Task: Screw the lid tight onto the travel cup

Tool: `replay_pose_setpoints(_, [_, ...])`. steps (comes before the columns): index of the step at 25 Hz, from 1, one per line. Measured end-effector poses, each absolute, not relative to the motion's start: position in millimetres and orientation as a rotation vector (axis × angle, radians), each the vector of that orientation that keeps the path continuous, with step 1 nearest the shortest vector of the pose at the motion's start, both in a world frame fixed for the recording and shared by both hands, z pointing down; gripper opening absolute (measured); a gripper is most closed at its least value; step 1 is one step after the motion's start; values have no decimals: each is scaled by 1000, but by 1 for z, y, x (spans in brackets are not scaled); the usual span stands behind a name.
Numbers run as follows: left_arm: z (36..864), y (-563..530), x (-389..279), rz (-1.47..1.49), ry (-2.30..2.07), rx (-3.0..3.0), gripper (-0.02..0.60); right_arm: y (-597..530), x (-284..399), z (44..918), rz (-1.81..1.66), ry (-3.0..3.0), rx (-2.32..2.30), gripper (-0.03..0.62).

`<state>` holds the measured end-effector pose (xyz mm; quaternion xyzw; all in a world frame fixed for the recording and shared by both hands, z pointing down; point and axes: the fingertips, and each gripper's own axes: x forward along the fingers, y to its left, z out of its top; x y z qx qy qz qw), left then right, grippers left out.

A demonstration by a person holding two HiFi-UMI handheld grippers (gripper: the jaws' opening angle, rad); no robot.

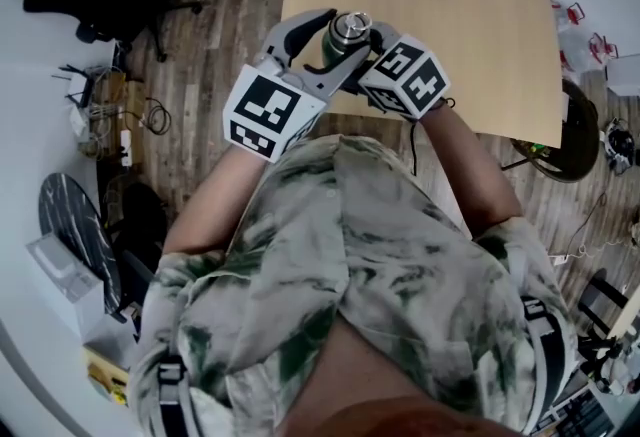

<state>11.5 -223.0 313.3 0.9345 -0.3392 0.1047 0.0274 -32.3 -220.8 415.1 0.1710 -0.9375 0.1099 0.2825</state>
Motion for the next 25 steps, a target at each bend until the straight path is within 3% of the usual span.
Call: replay_pose_setpoints(25, [314, -208, 14, 278, -453, 3056, 244, -207, -29, 413, 211, -2516, 315, 399])
